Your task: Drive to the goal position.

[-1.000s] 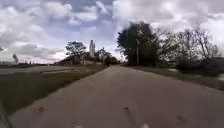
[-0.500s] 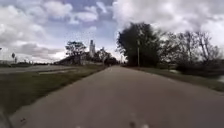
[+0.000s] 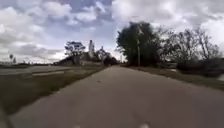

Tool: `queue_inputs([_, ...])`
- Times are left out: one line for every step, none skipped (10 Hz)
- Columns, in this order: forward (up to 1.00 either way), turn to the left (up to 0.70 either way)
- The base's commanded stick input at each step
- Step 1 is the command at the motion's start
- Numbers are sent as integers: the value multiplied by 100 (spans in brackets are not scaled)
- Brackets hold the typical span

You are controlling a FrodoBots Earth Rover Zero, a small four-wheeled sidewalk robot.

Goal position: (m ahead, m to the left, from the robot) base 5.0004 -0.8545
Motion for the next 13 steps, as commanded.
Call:
queue_inputs([70, 0])
queue_inputs([70, 0])
queue_inputs([70, 0])
queue_inputs([70, 0])
queue_inputs([70, 0])
queue_inputs([70, 0])
queue_inputs([70, 0])
queue_inputs([70, 0])
queue_inputs([70, 0])
queue_inputs([70, 0])
queue_inputs([70, 0])
queue_inputs([70, 0])
queue_inputs([70, 0])
